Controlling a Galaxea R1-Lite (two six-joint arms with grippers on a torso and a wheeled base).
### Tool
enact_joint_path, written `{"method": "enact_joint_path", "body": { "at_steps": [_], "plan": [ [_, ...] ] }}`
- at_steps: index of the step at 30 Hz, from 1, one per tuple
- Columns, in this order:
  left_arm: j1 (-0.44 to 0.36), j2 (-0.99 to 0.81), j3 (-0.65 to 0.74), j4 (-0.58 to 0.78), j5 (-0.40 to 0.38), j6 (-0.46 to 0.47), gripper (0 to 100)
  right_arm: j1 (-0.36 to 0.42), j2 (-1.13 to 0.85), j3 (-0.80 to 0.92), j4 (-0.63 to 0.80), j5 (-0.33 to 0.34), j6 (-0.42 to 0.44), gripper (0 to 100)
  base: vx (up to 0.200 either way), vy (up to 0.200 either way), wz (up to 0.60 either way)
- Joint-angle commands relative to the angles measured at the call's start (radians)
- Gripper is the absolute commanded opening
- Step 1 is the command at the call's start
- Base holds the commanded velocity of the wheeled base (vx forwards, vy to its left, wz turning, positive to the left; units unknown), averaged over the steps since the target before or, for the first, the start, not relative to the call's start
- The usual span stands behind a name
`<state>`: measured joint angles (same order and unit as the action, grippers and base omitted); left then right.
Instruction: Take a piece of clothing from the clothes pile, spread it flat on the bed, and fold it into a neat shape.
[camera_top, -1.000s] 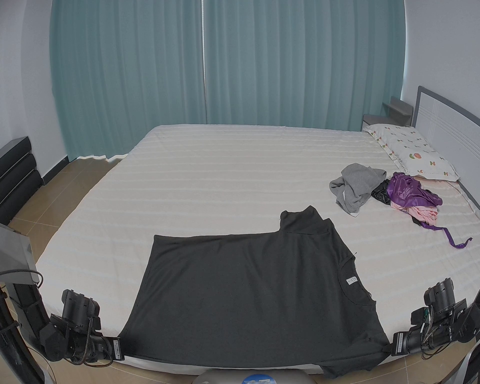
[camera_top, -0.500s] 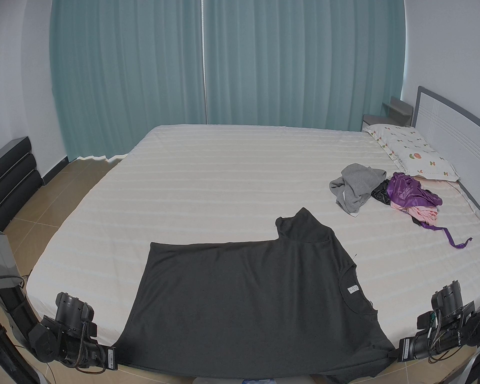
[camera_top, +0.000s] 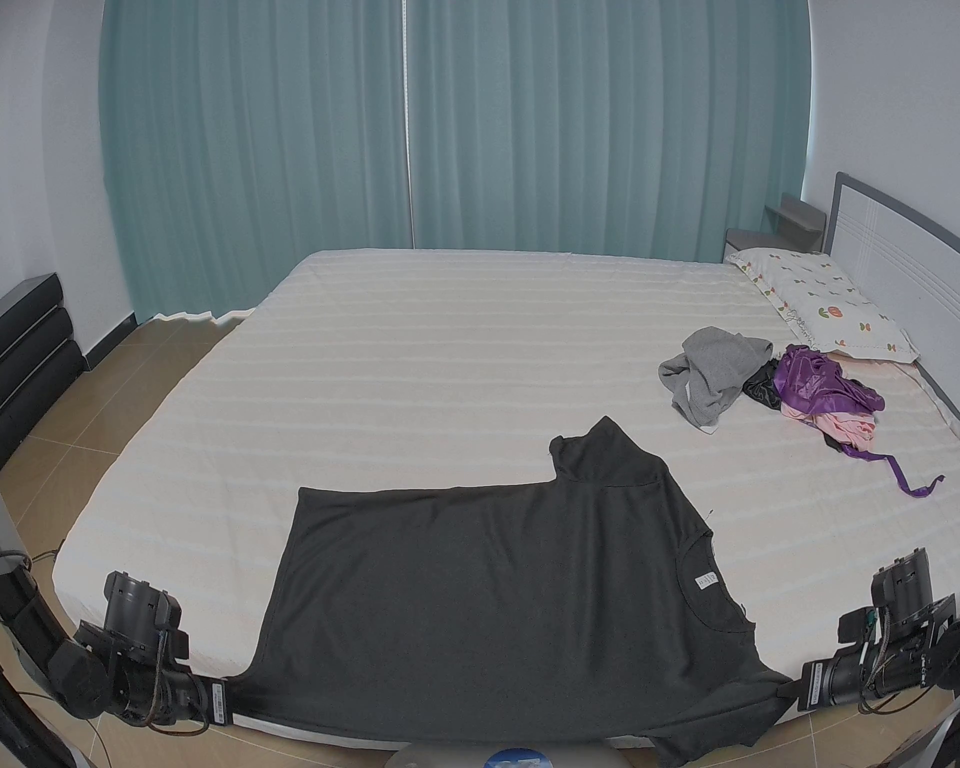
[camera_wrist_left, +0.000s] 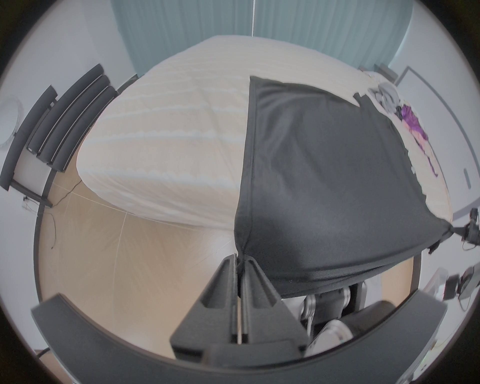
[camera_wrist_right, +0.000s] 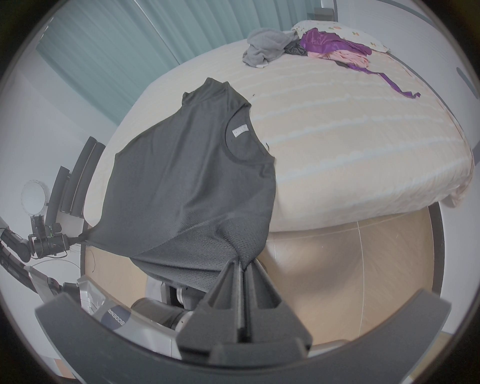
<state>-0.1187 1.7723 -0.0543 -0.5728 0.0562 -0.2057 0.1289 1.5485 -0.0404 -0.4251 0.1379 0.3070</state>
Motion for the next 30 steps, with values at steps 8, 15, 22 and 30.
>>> {"method": "enact_joint_path", "body": {
  "at_steps": [8, 15, 22, 30],
  "plan": [
    [-0.030, -0.031, -0.151, 0.001, 0.008, -0.176, 0, -0.005, 0.091, -0.174, -0.003, -0.003, 0.006, 0, 0.000, 0.000, 0.00],
    [-0.025, -0.021, -0.191, 0.001, 0.008, -0.221, 0, -0.023, 0.125, -0.299, 0.014, -0.011, 0.009, 0, 0.000, 0.000, 0.00],
    [-0.029, 0.004, -0.211, -0.001, 0.008, -0.227, 0, -0.028, 0.170, -0.300, 0.016, -0.011, 0.009, 0, 0.000, 0.000, 0.00],
    [-0.025, -0.034, -0.213, 0.010, 0.014, -0.221, 0, -0.023, 0.183, -0.277, 0.011, -0.007, -0.002, 0, 0.000, 0.000, 0.00]
  ]
}}
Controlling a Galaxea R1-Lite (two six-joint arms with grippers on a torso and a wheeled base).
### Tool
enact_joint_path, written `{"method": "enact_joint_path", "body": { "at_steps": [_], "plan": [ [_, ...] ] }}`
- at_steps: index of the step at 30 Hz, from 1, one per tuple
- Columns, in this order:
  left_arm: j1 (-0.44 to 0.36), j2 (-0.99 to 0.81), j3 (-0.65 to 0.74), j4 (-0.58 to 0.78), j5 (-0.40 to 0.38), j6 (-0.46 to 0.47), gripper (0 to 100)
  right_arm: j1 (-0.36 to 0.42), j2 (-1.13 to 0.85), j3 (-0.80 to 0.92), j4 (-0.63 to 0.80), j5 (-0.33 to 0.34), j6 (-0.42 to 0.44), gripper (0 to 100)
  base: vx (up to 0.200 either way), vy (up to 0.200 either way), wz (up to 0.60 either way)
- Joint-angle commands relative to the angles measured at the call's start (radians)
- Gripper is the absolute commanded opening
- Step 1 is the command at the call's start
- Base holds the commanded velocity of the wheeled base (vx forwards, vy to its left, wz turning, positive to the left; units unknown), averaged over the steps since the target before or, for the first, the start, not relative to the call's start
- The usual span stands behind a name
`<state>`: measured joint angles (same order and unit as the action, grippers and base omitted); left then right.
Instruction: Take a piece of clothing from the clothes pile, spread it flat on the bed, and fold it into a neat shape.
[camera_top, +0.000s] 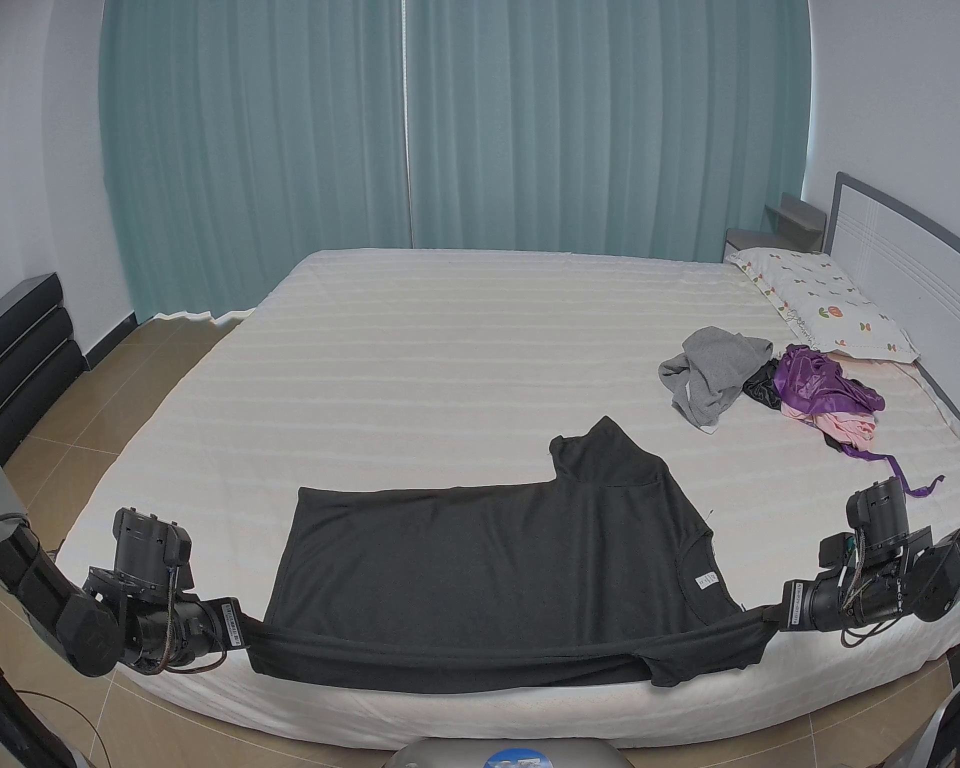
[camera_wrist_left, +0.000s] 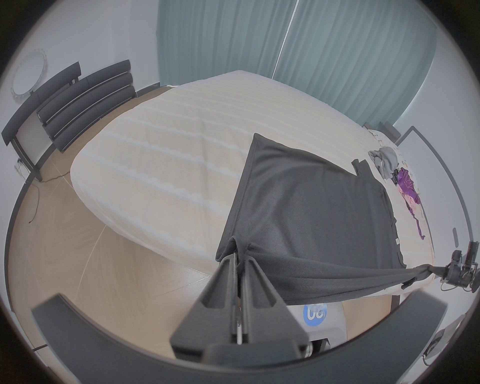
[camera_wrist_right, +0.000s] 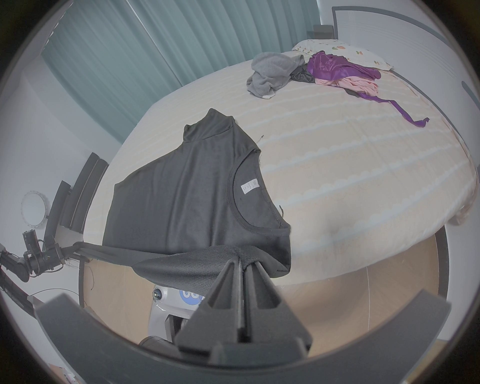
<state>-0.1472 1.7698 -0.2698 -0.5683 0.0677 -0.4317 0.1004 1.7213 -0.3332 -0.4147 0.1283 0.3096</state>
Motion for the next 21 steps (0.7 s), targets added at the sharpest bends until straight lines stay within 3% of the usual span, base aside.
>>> {"method": "enact_joint_path", "body": {
  "at_steps": [1, 21],
  "plan": [
    [0.003, -0.039, 0.006, 0.005, 0.004, 0.005, 0, 0.005, 0.012, 0.019, 0.001, 0.002, -0.004, 0, 0.000, 0.000, 0.00],
    [-0.002, -0.033, 0.035, 0.004, 0.004, 0.004, 0, 0.012, -0.014, 0.046, -0.007, 0.005, 0.003, 0, 0.000, 0.000, 0.00]
  ]
}}
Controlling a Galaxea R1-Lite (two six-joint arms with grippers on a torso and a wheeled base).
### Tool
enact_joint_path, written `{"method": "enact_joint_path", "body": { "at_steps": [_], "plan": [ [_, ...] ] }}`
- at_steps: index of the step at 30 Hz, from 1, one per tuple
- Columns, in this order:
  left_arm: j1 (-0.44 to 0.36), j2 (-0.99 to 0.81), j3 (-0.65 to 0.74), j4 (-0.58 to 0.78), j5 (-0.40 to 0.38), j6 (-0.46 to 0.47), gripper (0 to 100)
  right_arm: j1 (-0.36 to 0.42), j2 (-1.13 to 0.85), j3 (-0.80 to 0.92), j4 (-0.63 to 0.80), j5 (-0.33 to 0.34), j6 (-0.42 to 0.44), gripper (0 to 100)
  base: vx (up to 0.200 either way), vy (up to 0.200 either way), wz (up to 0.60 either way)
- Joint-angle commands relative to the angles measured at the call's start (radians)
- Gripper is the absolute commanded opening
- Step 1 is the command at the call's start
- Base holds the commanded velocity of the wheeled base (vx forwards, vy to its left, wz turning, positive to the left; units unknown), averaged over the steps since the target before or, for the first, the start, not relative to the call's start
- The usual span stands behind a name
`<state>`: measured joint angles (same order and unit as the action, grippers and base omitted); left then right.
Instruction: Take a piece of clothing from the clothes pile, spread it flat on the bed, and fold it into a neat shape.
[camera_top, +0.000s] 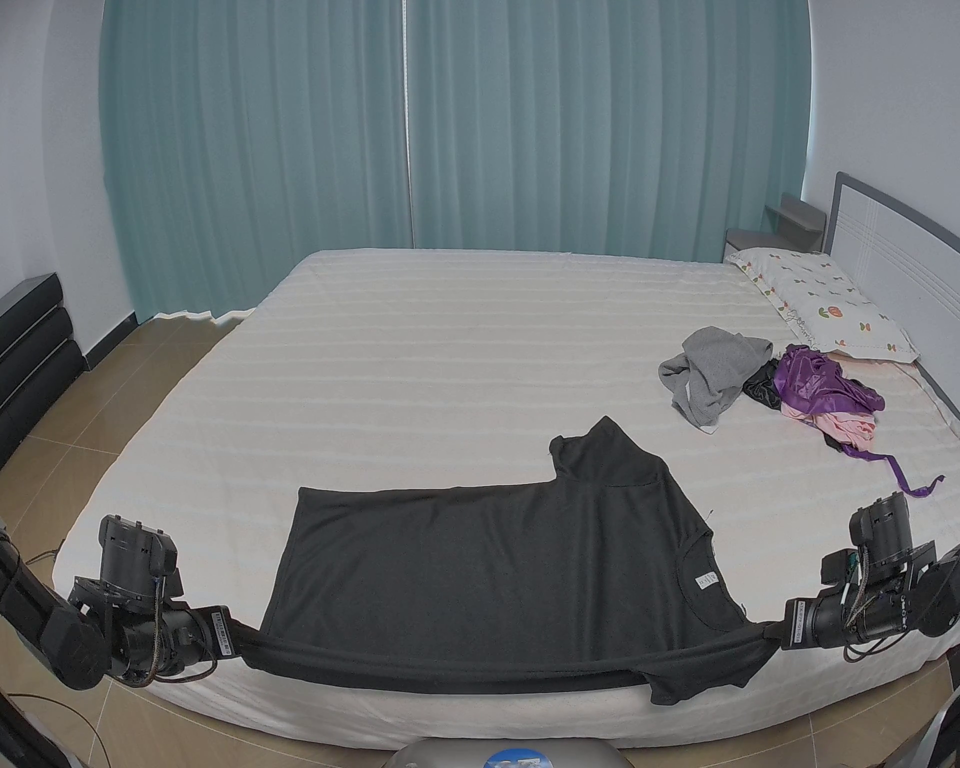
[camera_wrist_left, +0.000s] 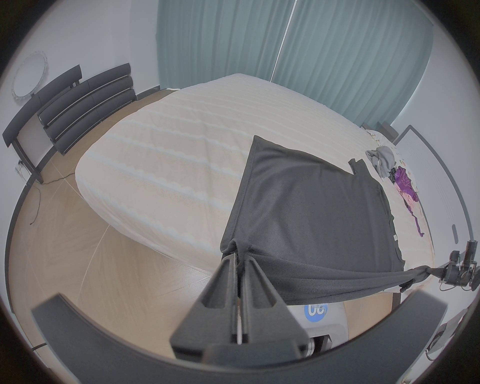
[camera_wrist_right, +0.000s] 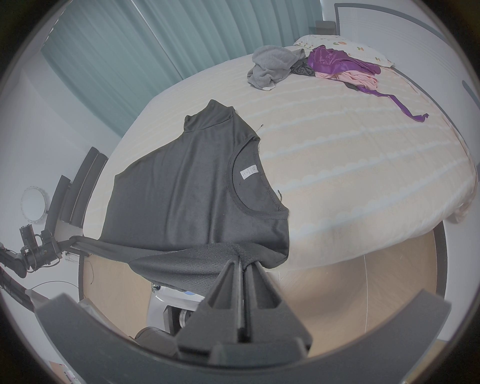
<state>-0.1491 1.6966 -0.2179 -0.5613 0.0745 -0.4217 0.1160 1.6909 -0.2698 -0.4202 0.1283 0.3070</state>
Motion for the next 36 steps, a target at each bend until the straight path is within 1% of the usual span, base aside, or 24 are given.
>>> {"method": "enact_joint_path", "body": {
  "at_steps": [1, 16, 19, 29, 36],
  "plan": [
    [0.000, 0.044, -0.018, -0.003, -0.004, -0.008, 0, -0.004, 0.018, -0.020, -0.002, 0.005, 0.006, 0, 0.000, 0.000, 0.00],
    [0.026, 0.227, -0.170, -0.002, -0.012, -0.012, 0, -0.006, 0.179, -0.187, 0.001, 0.013, 0.009, 0, 0.000, 0.000, 0.00],
    [0.036, 0.255, -0.219, -0.002, -0.010, -0.025, 0, -0.007, 0.233, -0.223, 0.000, 0.011, 0.012, 0, 0.000, 0.000, 0.00],
    [0.040, 0.256, -0.242, 0.001, -0.007, -0.017, 0, -0.013, 0.311, -0.289, 0.000, 0.011, 0.017, 0, 0.000, 0.000, 0.00],
    [0.045, 0.331, -0.285, 0.000, -0.010, -0.022, 0, -0.013, 0.354, -0.328, 0.000, 0.011, 0.017, 0, 0.000, 0.000, 0.00]
  ]
}}
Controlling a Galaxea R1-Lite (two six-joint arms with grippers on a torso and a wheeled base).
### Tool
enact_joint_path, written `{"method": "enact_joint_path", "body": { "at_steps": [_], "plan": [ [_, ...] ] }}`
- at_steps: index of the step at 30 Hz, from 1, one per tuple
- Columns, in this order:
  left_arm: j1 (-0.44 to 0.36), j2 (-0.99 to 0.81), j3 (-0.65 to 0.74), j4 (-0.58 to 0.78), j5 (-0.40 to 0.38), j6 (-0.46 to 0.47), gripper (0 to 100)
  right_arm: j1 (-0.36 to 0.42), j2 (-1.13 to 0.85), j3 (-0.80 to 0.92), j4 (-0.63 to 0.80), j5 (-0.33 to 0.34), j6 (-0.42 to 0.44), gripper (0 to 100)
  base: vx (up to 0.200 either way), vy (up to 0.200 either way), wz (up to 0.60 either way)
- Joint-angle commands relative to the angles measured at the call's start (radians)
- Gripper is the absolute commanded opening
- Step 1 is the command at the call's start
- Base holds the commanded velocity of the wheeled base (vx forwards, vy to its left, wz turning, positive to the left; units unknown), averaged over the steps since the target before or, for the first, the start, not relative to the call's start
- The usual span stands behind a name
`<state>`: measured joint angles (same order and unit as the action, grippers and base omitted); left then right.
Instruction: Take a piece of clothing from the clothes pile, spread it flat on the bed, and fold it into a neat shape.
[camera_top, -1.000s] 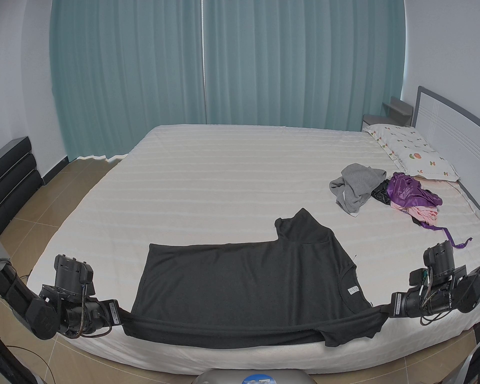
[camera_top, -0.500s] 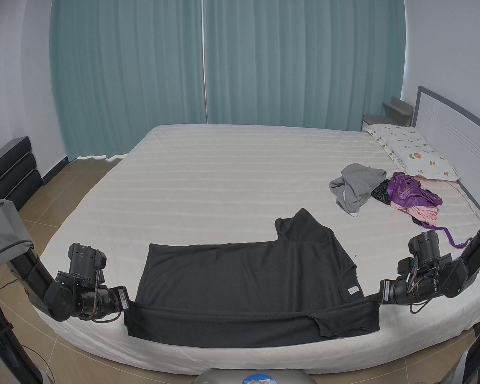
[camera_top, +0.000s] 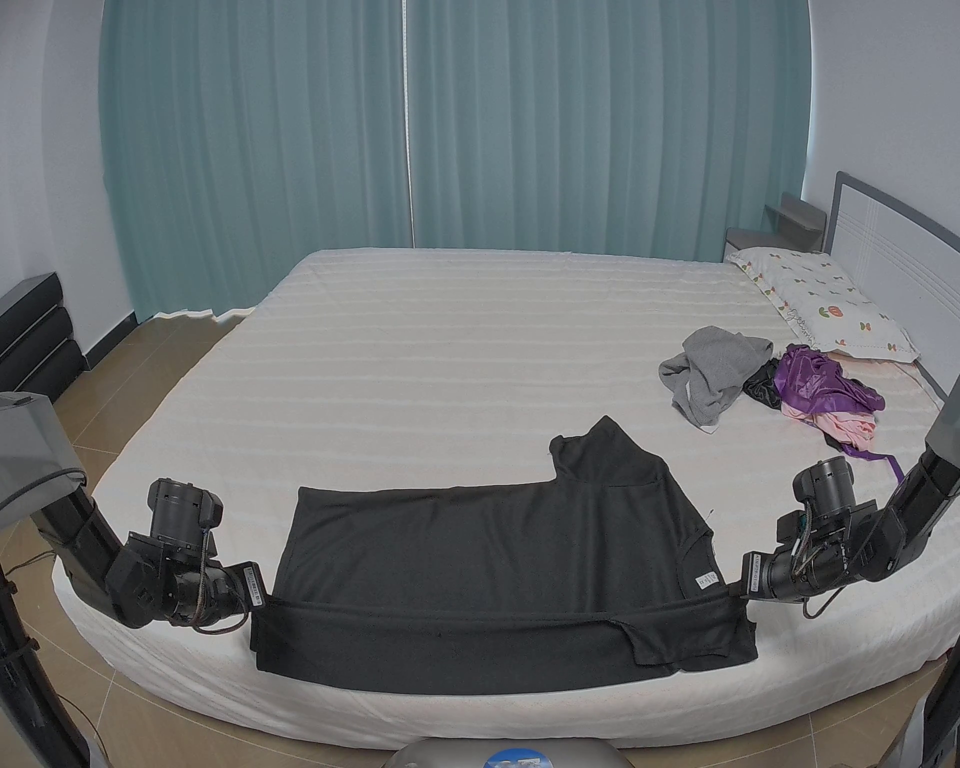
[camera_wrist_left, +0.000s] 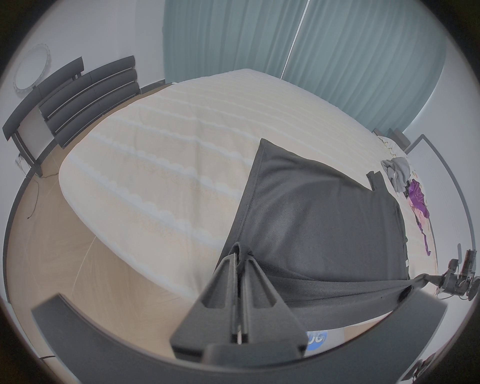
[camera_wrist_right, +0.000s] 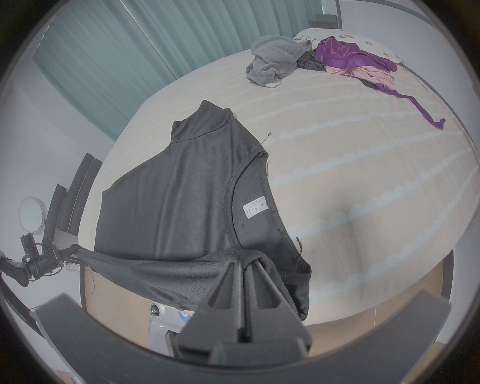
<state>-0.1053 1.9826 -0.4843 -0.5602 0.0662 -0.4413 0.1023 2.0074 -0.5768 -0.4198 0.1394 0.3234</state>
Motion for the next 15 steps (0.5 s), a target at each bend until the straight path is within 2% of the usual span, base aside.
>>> {"method": "enact_joint_path", "body": {
  "at_steps": [1, 15],
  "plan": [
    [-0.002, 0.053, -0.023, -0.003, -0.002, -0.002, 0, 0.000, 0.040, -0.026, -0.001, 0.002, -0.001, 0, 0.000, 0.000, 0.00],
    [-0.004, 0.203, -0.103, -0.017, -0.017, -0.020, 0, 0.002, 0.165, -0.098, -0.004, 0.014, 0.000, 0, 0.000, 0.000, 0.00]
  ]
}}
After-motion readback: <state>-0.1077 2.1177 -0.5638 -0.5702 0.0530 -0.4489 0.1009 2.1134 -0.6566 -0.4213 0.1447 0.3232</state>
